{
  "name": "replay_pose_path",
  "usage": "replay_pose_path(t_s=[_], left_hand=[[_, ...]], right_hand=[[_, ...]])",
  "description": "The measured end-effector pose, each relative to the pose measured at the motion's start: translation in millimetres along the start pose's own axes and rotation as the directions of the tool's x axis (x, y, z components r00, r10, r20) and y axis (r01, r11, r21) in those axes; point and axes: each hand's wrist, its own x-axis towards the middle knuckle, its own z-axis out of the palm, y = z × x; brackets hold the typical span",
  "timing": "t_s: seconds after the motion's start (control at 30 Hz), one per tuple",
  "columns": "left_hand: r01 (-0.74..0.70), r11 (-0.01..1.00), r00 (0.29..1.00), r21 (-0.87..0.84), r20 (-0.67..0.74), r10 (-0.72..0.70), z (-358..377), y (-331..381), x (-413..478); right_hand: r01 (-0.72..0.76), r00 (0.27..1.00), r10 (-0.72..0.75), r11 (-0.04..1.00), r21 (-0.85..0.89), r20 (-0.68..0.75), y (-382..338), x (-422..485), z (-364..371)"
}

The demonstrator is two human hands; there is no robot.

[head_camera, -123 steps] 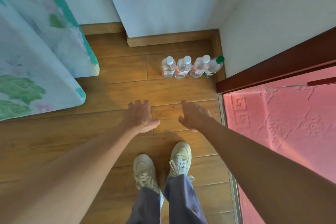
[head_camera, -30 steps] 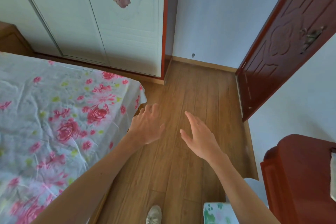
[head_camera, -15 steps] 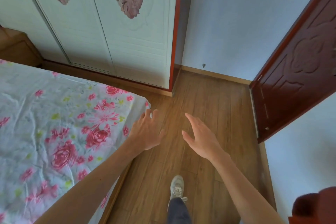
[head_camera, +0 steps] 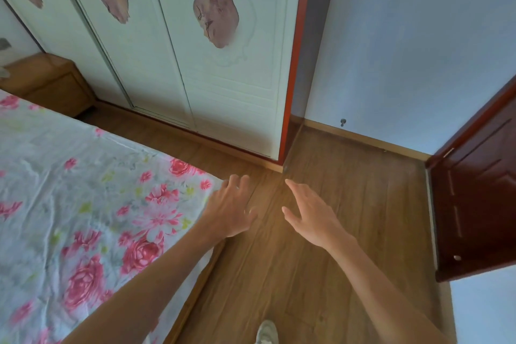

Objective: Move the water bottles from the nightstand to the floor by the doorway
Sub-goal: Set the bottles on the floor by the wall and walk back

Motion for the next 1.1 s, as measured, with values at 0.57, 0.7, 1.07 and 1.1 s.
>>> replay_pose_path(t_s=[0.57,0.7,1.07,1.1], left_hand=[[0.049,0.997,0.997,0.055,0.049,-0.051,11,-52,170],[0.063,0.997,0.995,0.054,0.071,-0.067,11,-78,224],[0.131,0.990,0.987,0.047,0.084,-0.135,-8,-158,347],[0.141,0.989,0.986,0.043,0.086,-0.144,-9,-162,355]], right_hand=[[0.061,0.998,-0.061,0.995,-0.078,0.001,34,181,-22],[0.091,0.996,-0.092,0.994,-0.061,-0.020,29,244,-27],[0.185,0.983,-0.185,0.977,-0.102,0.013,14,407,-43],[0.190,0.982,-0.189,0.976,-0.111,0.018,13,417,-43]])
